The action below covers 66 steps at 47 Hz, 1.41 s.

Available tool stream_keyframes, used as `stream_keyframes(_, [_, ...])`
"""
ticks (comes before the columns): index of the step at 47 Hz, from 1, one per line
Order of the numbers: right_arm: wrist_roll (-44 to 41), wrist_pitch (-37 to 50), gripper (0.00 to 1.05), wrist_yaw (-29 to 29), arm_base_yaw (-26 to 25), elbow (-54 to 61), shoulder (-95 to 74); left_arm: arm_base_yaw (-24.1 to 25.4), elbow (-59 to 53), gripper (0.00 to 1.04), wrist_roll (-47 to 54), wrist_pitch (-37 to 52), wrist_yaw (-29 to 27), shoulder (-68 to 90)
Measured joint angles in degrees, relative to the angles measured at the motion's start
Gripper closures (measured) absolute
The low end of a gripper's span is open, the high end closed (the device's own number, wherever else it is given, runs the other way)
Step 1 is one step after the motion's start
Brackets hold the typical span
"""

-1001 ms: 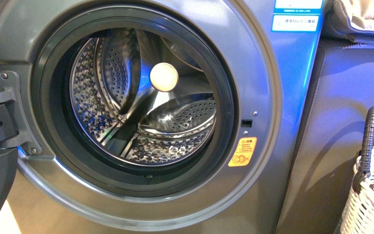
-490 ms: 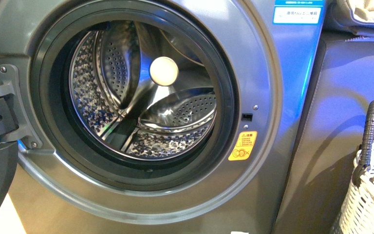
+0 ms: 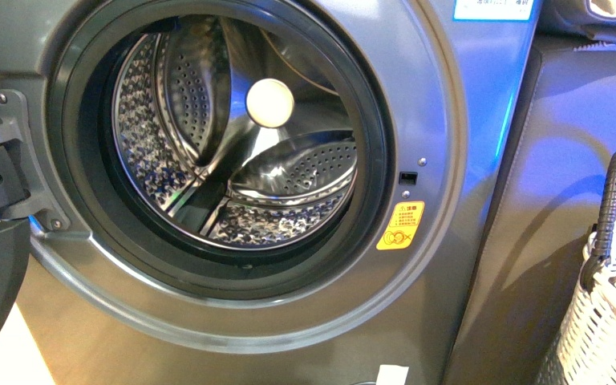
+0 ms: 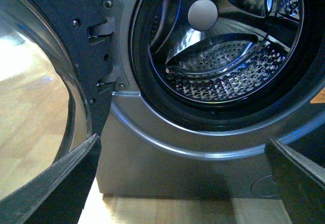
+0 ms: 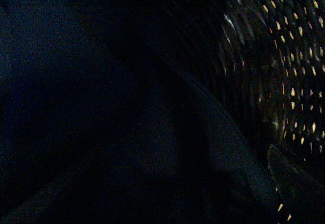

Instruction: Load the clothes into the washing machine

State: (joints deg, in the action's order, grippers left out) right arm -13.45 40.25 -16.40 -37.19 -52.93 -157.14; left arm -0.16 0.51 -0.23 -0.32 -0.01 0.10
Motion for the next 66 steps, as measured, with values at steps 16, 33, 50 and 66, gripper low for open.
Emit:
stream_keyframes(16, [0.13,-0.39,0.08,0.15,0.50,-4.13,-4.02,0.00,0.00,0.06,0.00,0.00,-0.02,0.00])
stream_keyframes(33, [0.35,0.92,0.08,-0.92,-0.22,-5.57,-7.52,0.00,0.00,0.06,0.00,0.00,-0.02,0.00])
stream_keyframes(50, [0.26,1.55,0.51,-0.90,-1.84,-5.79,-8.41,0.00,0.00,0.06,0.00,0.00,-0.02,0.00])
stream_keyframes(66, [1.86,4.55,1.02,-1.29,-1.73,1.55,3.21,0.00,0.00,0.06,0.00,0.00,-0.02,0.00])
